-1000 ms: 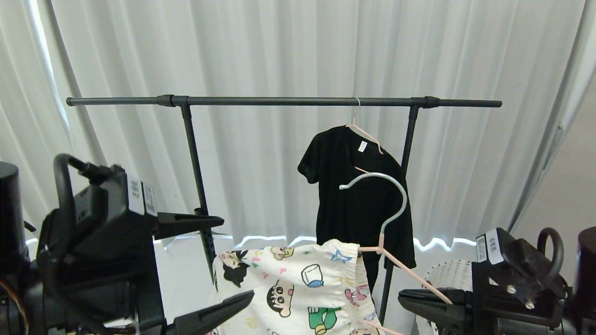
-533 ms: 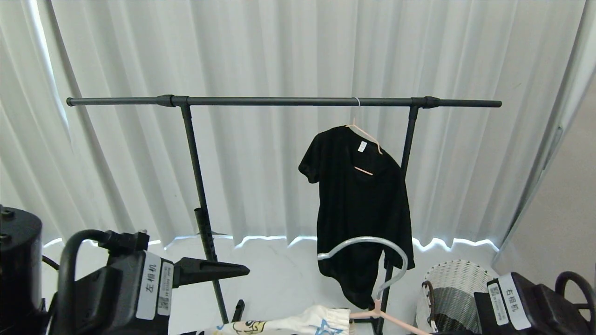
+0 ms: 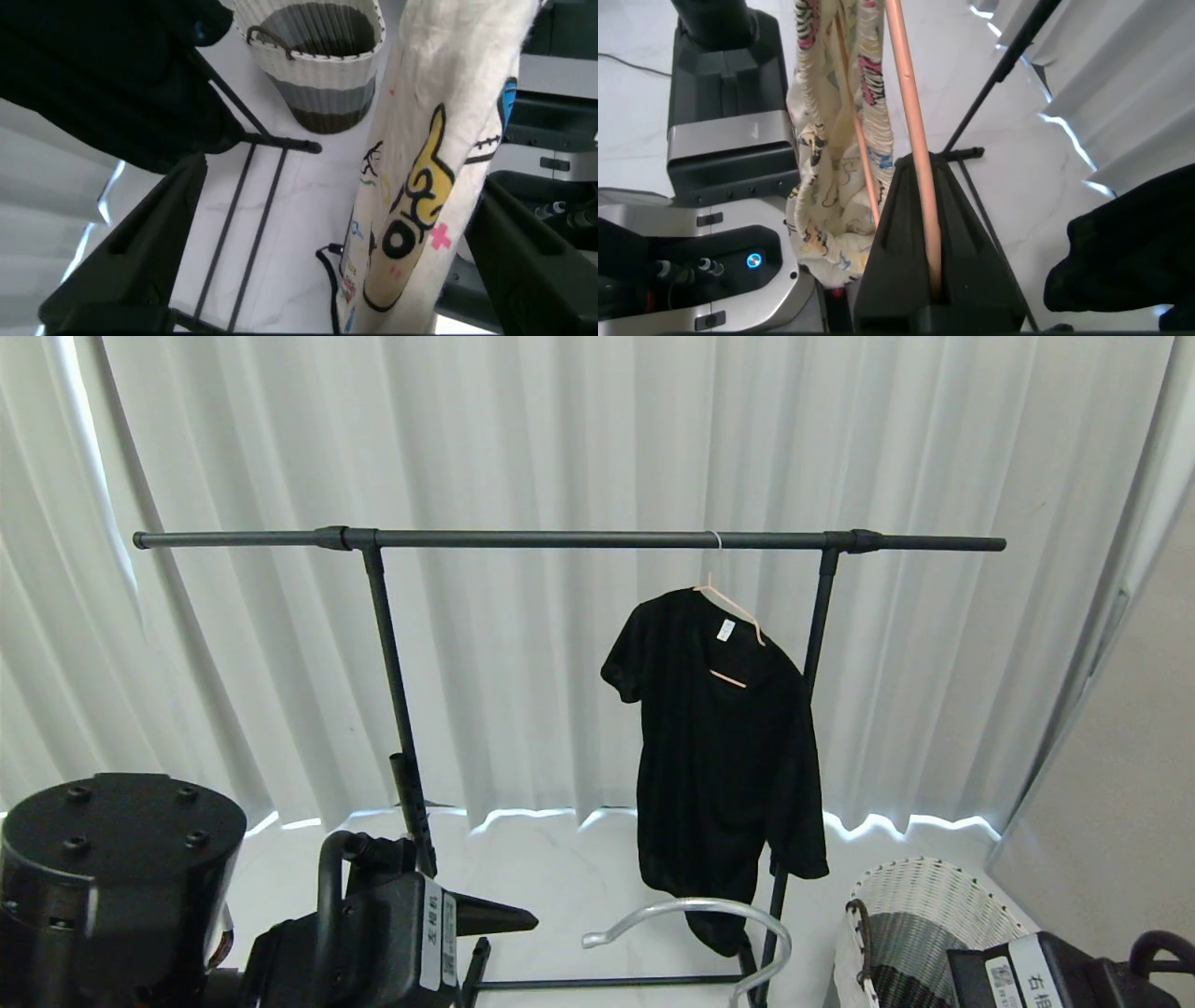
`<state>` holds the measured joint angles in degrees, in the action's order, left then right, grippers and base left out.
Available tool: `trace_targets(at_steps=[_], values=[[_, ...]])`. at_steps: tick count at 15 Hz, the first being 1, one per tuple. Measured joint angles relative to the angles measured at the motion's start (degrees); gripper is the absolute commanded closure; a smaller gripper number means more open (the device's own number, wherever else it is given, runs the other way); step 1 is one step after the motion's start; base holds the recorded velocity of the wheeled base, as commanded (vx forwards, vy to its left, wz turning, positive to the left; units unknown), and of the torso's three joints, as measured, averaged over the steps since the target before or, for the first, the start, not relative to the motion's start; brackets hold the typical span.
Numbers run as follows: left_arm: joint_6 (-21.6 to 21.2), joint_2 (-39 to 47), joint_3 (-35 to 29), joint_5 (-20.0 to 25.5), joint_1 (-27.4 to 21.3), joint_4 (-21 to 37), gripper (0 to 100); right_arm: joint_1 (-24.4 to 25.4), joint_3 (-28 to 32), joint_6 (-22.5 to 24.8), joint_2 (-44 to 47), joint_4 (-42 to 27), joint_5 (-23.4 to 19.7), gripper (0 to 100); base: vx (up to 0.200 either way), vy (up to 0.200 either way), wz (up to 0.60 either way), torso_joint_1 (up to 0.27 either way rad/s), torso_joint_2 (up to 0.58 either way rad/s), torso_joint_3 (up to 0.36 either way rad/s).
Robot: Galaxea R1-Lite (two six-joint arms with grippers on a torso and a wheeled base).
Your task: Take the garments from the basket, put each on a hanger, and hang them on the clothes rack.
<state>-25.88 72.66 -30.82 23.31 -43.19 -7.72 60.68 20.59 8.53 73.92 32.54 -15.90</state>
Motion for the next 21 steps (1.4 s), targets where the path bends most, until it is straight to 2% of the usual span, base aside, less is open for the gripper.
trace_targets(at_steps=[8, 9, 13, 16, 19, 21], values=[[-0.1, 0.5, 0.4, 0.1, 0.0, 0.1, 100, 0.2, 0.1, 1.5, -0.1, 0.2, 1.3, 100, 0.000, 0.000, 0.00, 0.000, 0.00, 0.000], [-0.1, 0.5, 0.4, 0.0, 0.0, 0.1, 100, 0.5, 0.0, 2.0, -0.1, 0.1, 2.2, 0, 0.000, 0.000, 0.00, 0.000, 0.00, 0.000], [0.0, 0.6, 1.2, -0.6, 0.3, 0.0, 100, 1.0, -0.3, 2.2, -0.1, 0.0, 6.1, 0, 0.000, 0.000, 0.00, 0.000, 0.00, 0.000], [-0.1, 0.4, 3.2, -5.7, 2.2, 0.0, 100, -0.5, -1.4, 2.1, -0.2, 0.0, 9.8, 0, 0.000, 0.000, 0.00, 0.000, 0.00, 0.000], [0.0, 0.0, 3.8, -7.4, 3.7, -0.1, 100, -3.2, -2.7, 1.7, -0.6, 0.0, 9.9, 0, 0.000, 0.000, 0.00, 0.000, 0.00, 0.000], [0.3, -0.2, 3.5, -7.4, 5.8, -2.1, 100, -3.8, -2.9, -0.5, -0.4, 0.0, 9.8, 0, 0.000, 0.000, 0.00, 0.000, 0.00, 0.000]])
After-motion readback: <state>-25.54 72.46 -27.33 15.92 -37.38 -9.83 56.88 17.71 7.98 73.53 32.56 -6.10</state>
